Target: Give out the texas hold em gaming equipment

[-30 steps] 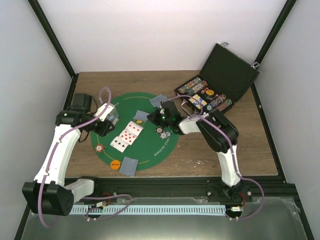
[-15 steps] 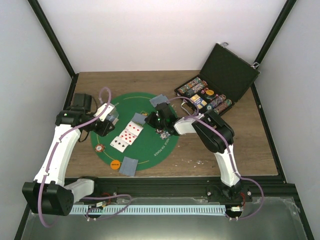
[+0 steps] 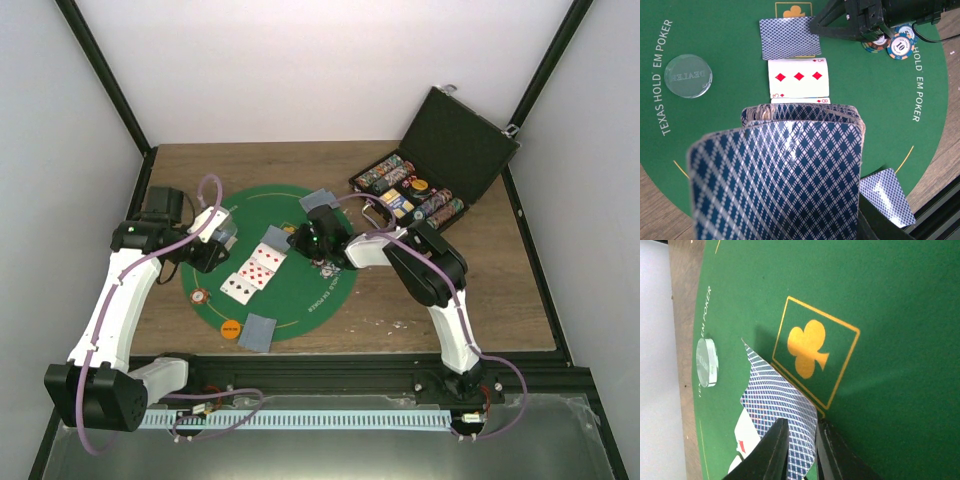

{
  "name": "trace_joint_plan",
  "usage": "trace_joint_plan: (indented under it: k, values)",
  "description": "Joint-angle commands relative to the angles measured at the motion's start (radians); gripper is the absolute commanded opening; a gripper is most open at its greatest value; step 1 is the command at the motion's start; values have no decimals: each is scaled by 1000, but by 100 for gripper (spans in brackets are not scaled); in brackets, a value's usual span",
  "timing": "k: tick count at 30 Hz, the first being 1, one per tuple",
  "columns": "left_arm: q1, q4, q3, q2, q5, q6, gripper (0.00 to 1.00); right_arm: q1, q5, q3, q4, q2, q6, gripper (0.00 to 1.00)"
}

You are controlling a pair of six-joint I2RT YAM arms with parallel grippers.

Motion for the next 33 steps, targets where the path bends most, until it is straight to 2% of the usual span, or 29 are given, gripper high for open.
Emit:
trace_joint_plan:
  k: [1, 5, 9, 15, 16, 18, 22, 28, 30, 33]
  values:
    - [6, 9, 8, -6, 8, -2, 33, 14, -3, 30, -6, -30, -2, 18]
    - [6, 8, 13, -4, 8, -3, 33, 19, -28, 25, 5, -65, 0, 29]
    - [6, 4, 16, -5, 14, -2, 33, 20, -31, 8, 10, -96, 10, 51]
    - [6, -6, 21, -6, 23, 6, 33, 29, -8, 10, -3, -164, -65, 64]
    - [7, -9, 23, -6, 26, 8, 33, 34, -1, 22, -15, -183, -112, 70]
    - [6, -20, 28, -3, 32, 14, 33, 38, -43, 58, -29, -221, -249, 97]
    - [6, -42, 41, 3, 43, 32, 33, 22, -169, 118, -128, -309, -551, 100]
    - [2, -85, 55, 2, 114, 88, 34, -38, -325, 160, -325, -442, -844, 100]
    - [-14, -111, 61, -2, 146, 114, 34, -51, -461, 205, -393, -446, -903, 100]
    - [-79, -145, 69, -15, 162, 154, 34, -56, -825, 287, -445, -400, -926, 100]
